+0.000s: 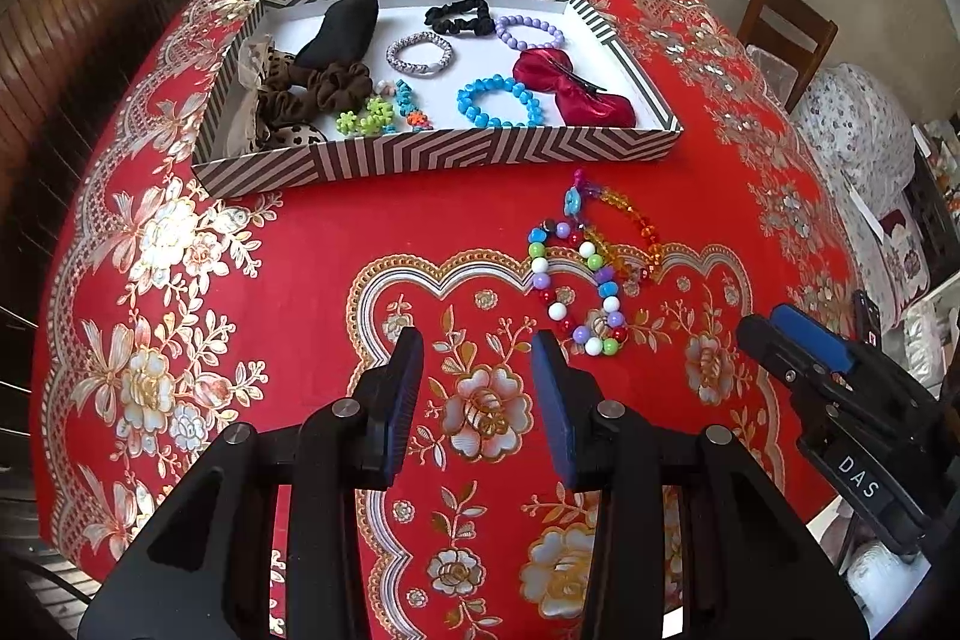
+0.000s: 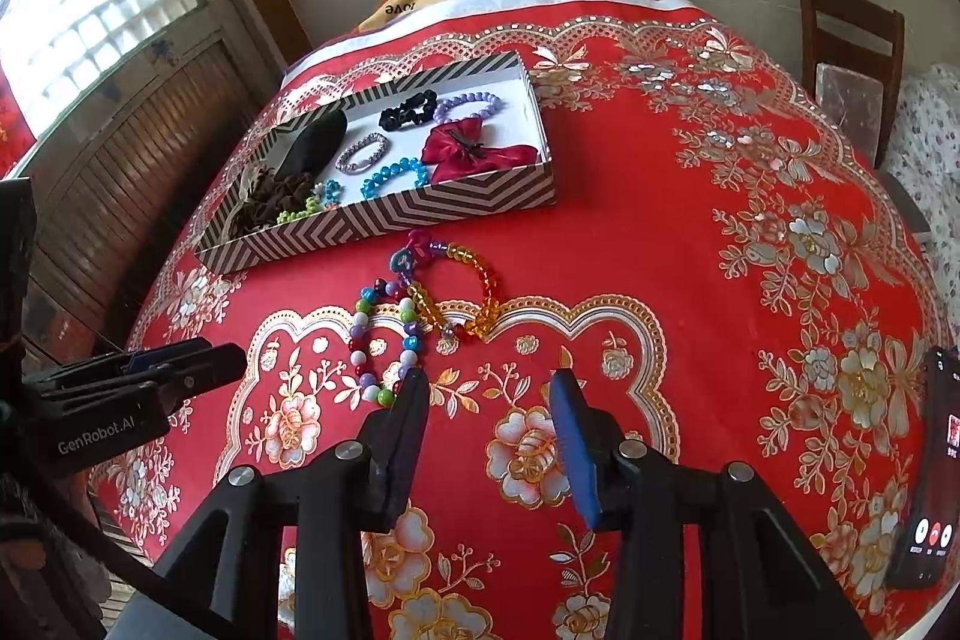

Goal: Organize jewelry
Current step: 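Grasp the multicolour bead bracelet with left tool while right tool grasps amber bead bracelet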

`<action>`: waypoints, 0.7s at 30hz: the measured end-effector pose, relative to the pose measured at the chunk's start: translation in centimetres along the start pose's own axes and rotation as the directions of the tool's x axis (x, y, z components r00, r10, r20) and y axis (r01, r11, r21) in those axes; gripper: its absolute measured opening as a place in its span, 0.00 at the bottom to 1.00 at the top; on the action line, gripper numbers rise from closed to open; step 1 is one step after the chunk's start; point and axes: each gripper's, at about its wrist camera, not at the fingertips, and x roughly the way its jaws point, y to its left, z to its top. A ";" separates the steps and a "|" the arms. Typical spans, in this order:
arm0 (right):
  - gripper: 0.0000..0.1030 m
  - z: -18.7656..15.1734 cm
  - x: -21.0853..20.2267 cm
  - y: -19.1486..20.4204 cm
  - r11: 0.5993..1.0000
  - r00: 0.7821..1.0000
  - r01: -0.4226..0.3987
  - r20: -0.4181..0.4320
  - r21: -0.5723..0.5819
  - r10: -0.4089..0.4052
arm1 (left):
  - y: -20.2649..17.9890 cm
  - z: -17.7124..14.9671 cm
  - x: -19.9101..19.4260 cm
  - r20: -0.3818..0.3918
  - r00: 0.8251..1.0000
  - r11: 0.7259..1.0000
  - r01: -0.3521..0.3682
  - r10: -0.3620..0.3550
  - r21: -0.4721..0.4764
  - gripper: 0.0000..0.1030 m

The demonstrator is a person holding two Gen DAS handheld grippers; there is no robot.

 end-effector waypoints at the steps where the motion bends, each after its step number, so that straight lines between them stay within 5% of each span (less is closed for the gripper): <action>1: 0.39 0.1 0.0 0.0 1.000 1.000 0.000 0.000 0.000 0.000 | 0.0 0.0 0.0 0.001 1.000 1.000 0.000 0.000 -0.001 0.36; 21: 0.40 0.8 1.4 -1.3 1.000 1.000 -0.004 -0.021 0.003 0.004 | -0.3 1.0 2.1 -0.053 0.998 0.999 0.034 -0.036 -0.033 0.38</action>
